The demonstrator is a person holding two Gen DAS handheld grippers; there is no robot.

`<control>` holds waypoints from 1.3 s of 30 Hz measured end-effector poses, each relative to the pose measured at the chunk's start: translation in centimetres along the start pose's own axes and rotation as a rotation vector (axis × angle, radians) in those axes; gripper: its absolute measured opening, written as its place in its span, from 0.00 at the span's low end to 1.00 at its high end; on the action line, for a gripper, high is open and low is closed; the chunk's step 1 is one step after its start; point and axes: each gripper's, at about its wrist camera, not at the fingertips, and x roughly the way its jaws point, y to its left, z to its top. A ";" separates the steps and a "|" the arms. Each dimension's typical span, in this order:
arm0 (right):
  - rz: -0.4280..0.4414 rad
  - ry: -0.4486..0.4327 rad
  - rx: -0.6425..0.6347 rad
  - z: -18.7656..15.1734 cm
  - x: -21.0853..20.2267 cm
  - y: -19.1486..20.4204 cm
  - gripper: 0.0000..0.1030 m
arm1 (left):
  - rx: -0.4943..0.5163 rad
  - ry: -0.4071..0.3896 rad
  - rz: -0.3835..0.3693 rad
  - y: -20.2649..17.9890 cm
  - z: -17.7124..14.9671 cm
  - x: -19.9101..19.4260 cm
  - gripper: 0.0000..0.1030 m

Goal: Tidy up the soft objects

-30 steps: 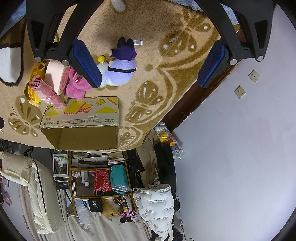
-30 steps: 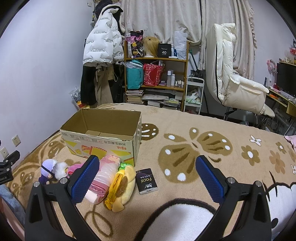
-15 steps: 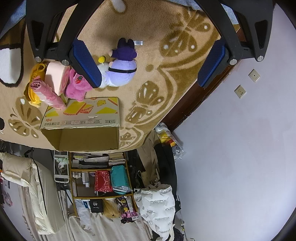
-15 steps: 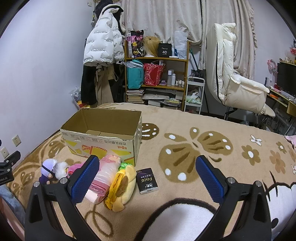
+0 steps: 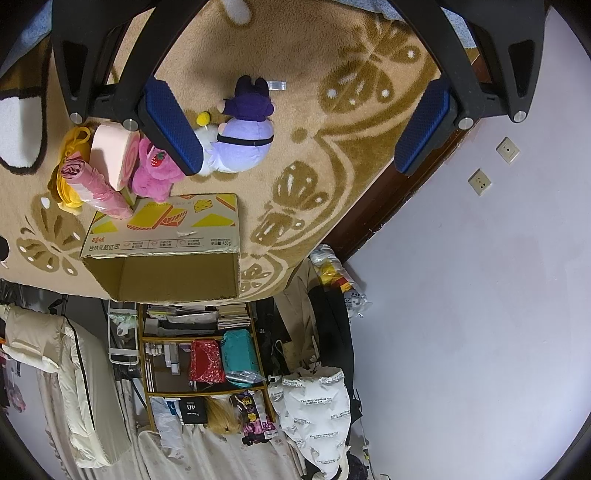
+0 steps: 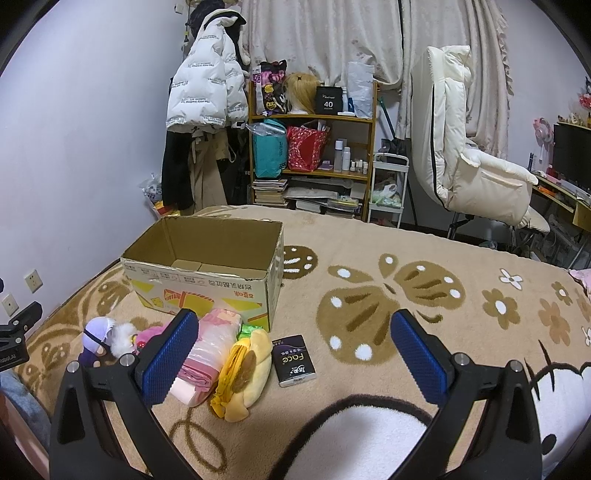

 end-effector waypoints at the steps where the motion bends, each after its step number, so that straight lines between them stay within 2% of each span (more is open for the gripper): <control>1: 0.000 0.000 -0.001 0.0 0.0 0.0 1.00 | 0.000 0.001 0.000 0.0 0.1 0.0 0.99; 39: -0.001 -0.005 0.005 0.1 0.0 0.0 1.00 | 0.007 0.004 0.001 -0.1 -0.2 -0.1 0.99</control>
